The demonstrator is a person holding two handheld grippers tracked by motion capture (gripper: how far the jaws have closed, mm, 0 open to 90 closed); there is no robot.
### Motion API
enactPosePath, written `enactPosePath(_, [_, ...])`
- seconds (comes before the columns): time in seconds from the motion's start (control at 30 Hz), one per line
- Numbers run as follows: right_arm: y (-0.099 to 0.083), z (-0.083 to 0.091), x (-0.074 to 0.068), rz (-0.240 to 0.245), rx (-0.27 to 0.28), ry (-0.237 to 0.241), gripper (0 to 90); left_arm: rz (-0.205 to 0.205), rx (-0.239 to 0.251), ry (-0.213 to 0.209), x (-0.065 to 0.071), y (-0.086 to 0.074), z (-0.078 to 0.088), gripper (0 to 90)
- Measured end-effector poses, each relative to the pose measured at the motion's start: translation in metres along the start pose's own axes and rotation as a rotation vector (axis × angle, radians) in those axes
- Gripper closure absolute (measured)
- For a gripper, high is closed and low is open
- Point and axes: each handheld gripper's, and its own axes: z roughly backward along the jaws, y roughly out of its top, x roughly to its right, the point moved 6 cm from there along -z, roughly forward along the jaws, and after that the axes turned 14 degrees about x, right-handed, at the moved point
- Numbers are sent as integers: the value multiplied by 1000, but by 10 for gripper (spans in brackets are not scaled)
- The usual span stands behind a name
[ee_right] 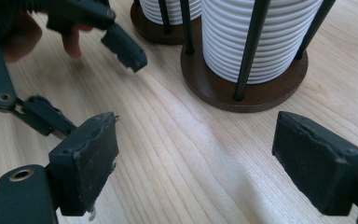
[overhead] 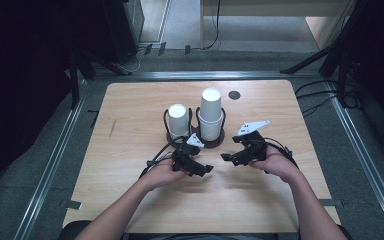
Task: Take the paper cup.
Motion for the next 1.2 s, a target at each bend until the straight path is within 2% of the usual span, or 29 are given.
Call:
enactPosePath(0.03, [1,1,-1,8,5,5,145,-17,19,-24,1,7,1,164])
enactPosePath(0.07, [5,5,-1,10,13,11,144,-40,26,-79,3,13,3,150])
enactPosePath(0.1, [5,5,-1,10,13,11,144,-40,26,-79,3,13,3,128])
enactPosePath(0.13, [12,8,-2,-13,36,38,144,-61,18,-105,3,15,4,131])
enactPosePath(0.2, [14,9,-2,-23,36,53,144,-102,25,-94,1,15,4,143])
enactPosePath(0.23, [18,10,-1,-27,40,39,144,-115,26,-74,0,15,3,171])
enactPosePath(0.27, [19,9,0,-22,35,27,144,-123,6,-73,-1,12,2,180])
enactPosePath(0.3, [19,9,0,-22,35,27,144,-123,6,-73,-1,12,2,226])
enactPosePath(0.4, [18,4,-2,11,10,37,160,-119,-3,-76,0,12,4,246])
enactPosePath(0.43, [18,3,-3,10,3,39,175,-102,-2,-84,0,13,6,247])
enactPosePath(0.47, [18,3,-3,10,3,39,175,-102,-2,-84,0,13,6,249])
enactPosePath(0.53, [18,3,-3,16,-7,37,214,-88,7,-87,-2,14,8,259])
enactPosePath(0.6, [17,3,-3,19,-16,44,285,-84,18,-88,-2,16,9,313])
enactPosePath(0.73, [16,5,-4,15,-22,71,337,-65,4,-91,-3,15,9,321])
enactPosePath(0.9, [15,5,-4,25,-28,62,337,-81,-1,-101,2,16,12,321])
enactPosePath(1.2, [15,5,-2,19,-40,48,339,-52,9,-97,-2,17,18,330])
